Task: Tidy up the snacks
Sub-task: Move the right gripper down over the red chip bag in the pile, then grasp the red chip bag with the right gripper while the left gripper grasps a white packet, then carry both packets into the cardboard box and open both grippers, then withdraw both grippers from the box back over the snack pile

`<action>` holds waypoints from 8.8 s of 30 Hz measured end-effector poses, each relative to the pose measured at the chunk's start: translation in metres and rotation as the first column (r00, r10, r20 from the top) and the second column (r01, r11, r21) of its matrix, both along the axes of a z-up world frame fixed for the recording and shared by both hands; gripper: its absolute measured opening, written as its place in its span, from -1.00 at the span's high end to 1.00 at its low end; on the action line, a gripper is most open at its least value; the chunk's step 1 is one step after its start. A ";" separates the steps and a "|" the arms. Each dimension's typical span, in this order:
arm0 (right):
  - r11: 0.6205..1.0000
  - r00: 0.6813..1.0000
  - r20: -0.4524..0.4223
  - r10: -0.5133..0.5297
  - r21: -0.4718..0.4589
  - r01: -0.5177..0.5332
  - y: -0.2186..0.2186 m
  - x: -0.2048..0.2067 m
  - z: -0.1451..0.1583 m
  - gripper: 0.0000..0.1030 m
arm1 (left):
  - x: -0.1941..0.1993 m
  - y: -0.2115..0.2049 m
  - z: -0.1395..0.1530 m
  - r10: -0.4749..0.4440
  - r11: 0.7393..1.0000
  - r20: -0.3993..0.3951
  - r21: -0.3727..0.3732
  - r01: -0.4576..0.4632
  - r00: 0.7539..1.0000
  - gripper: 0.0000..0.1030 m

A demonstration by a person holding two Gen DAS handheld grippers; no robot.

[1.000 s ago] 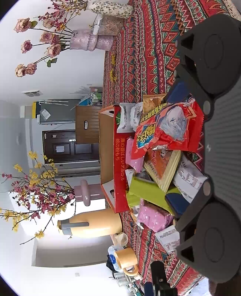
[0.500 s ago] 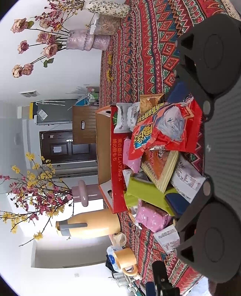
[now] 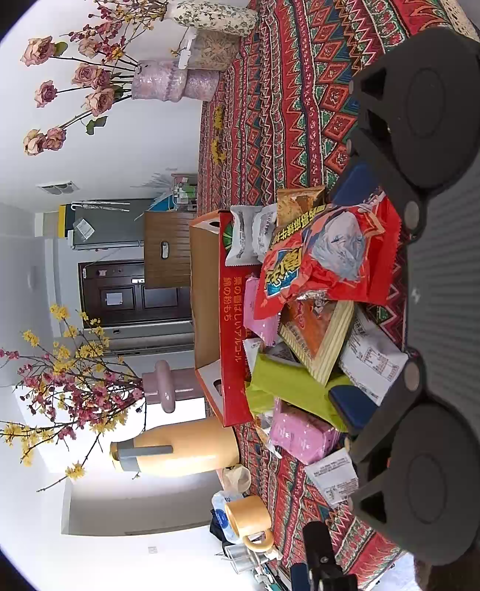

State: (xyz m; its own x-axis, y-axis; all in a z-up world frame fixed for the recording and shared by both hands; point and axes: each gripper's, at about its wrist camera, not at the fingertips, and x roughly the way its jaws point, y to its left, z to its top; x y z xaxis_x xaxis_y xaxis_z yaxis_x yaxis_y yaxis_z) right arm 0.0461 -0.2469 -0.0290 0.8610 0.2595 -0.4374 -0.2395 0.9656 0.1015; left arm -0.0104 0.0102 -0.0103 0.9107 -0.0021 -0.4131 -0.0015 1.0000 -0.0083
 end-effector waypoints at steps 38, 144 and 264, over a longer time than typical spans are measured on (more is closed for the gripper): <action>1.000 1.000 0.017 -0.010 0.011 0.009 -0.009 -0.002 0.004 -1.00 | 0.000 0.002 -0.004 0.003 1.000 -0.009 -0.005 -0.003 1.000 -1.00; 0.994 0.999 -0.008 -0.040 0.105 0.041 -0.029 0.024 -0.025 -0.13 | 0.065 0.015 -0.040 -0.081 0.997 -0.199 -0.032 0.077 0.977 -0.19; 0.992 0.992 0.002 -0.125 0.009 0.125 -0.035 0.142 0.005 -1.00 | 0.177 0.043 -0.004 0.124 0.988 -0.115 -0.077 -0.133 0.986 -1.00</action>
State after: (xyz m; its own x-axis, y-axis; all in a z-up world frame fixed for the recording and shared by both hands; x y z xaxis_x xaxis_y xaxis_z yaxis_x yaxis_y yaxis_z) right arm 0.1880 -0.2822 -0.0237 0.8882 0.1534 -0.4331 -0.1170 0.9871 0.1098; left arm 0.1669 0.0536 -0.0141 0.8547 0.0731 -0.5140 -0.1353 0.9872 -0.0846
